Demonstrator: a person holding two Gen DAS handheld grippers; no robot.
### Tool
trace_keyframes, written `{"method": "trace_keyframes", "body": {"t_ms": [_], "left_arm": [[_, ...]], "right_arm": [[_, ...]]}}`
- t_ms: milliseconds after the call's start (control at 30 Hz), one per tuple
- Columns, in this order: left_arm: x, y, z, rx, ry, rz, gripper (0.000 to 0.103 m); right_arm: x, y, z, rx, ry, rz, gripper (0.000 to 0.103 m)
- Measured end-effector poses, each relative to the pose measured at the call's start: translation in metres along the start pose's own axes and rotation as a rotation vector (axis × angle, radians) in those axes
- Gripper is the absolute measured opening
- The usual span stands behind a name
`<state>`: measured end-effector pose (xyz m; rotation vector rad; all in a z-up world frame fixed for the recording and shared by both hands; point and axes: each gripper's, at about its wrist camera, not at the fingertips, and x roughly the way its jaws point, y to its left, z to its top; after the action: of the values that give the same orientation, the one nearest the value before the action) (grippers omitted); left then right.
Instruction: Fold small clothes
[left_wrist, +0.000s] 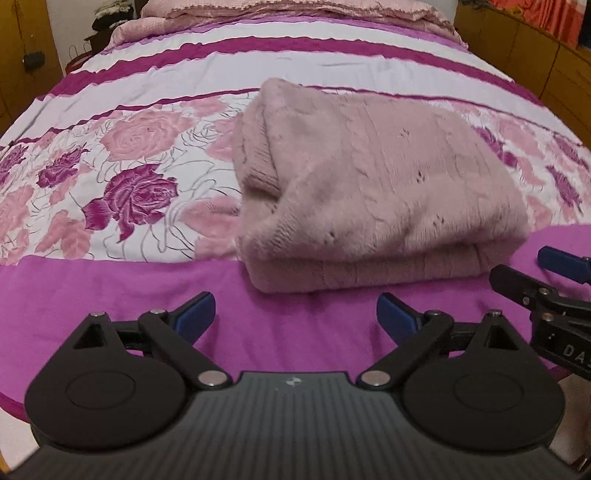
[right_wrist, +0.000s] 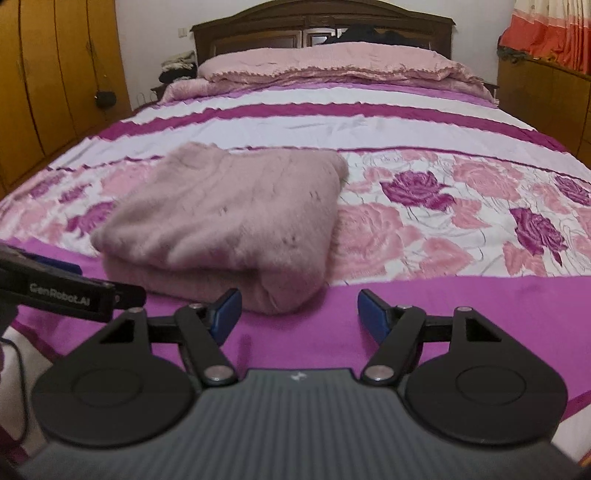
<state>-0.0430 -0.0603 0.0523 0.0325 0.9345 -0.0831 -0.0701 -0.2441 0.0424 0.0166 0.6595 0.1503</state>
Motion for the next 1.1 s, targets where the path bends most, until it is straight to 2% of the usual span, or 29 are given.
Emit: {"method": "trace_keyframes", "body": {"t_ms": [433, 1100], "left_arm": [[0.026, -0.016, -0.01, 0.041, 0.012, 0.053, 0.1], [0.031, -0.013, -0.013, 0.024, 0.009, 0.052, 0.101]], "right_arm": [[0.014, -0.006, -0.018, 0.04, -0.018, -0.002, 0.072], [0.015, -0.008, -0.023, 0.049, -0.039, 0.011, 0.074]]}}
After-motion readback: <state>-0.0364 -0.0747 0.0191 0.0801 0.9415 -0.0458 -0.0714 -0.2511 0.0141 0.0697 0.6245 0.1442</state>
